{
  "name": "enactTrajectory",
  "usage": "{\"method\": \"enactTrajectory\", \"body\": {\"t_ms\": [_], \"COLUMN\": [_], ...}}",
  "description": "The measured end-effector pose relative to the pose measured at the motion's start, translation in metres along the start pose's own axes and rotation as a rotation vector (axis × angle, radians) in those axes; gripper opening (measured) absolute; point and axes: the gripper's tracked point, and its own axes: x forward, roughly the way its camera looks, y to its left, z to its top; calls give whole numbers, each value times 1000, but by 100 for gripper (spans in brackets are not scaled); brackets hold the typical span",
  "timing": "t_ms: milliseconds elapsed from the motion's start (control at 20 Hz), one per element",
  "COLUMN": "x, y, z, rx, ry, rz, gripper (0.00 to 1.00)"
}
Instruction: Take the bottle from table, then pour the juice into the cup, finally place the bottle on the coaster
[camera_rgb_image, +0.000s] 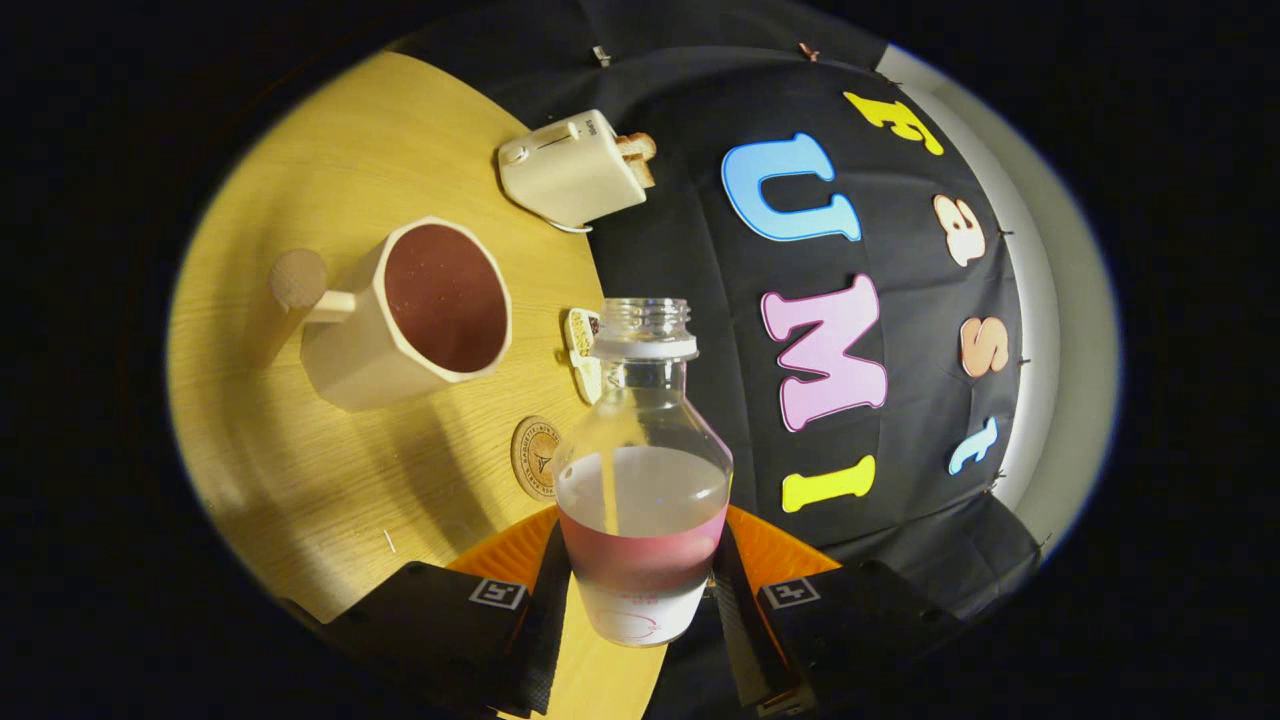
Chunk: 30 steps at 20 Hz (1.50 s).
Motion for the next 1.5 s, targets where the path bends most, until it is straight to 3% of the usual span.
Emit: {"method": "enactTrajectory", "body": {"t_ms": [900,1500], "x": [11,17], "y": [14,10], "z": [1,12], "rx": [-267,-380], "ry": [28,-1], "rz": [36,9], "gripper": [70,70]}}
